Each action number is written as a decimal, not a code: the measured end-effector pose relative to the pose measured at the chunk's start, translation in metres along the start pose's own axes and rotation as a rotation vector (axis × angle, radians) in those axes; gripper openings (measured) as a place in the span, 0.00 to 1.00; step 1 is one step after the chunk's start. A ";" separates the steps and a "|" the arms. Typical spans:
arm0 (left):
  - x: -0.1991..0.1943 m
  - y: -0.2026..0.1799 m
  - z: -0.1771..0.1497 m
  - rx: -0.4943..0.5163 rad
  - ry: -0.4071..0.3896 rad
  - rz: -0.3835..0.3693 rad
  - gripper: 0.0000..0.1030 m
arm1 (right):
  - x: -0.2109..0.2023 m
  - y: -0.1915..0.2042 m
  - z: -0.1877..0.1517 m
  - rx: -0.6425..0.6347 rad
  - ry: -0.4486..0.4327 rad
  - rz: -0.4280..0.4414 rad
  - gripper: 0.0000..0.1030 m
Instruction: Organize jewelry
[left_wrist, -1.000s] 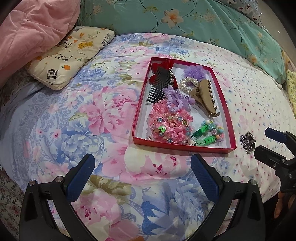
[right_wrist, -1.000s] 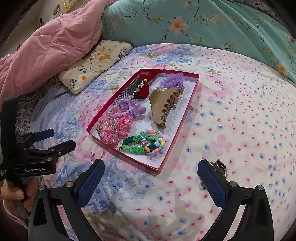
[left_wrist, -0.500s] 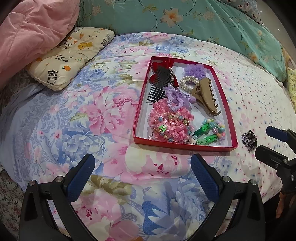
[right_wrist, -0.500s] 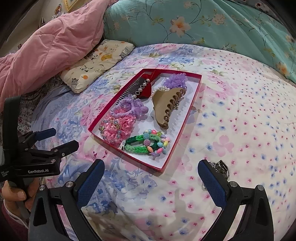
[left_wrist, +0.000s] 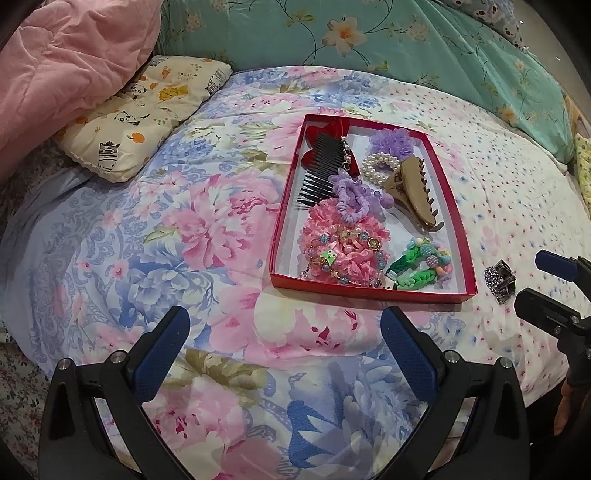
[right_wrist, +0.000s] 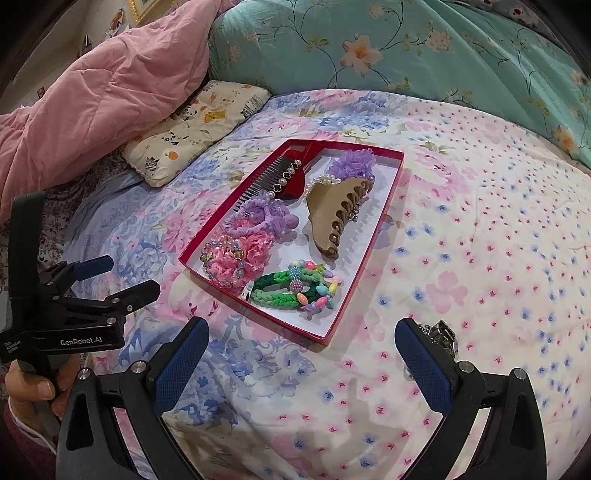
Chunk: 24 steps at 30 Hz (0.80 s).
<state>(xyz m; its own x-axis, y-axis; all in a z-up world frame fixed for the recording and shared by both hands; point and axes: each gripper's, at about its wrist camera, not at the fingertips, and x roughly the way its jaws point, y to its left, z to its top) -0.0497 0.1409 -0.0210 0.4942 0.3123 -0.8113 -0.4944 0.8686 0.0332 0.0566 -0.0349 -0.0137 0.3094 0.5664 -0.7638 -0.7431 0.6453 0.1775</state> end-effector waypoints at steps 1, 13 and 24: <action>0.000 0.001 0.000 0.000 0.000 0.001 1.00 | 0.000 0.000 0.000 0.000 0.000 0.000 0.99; -0.001 -0.001 -0.001 0.017 -0.017 0.011 1.00 | 0.000 0.002 0.000 -0.004 0.000 0.003 0.99; -0.003 -0.004 -0.001 0.029 -0.021 0.018 1.00 | 0.000 0.002 0.000 -0.004 0.000 0.005 0.99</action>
<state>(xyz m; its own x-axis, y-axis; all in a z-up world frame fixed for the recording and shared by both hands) -0.0499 0.1363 -0.0192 0.5005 0.3354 -0.7981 -0.4827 0.8734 0.0644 0.0554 -0.0340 -0.0134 0.3062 0.5695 -0.7629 -0.7469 0.6406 0.1784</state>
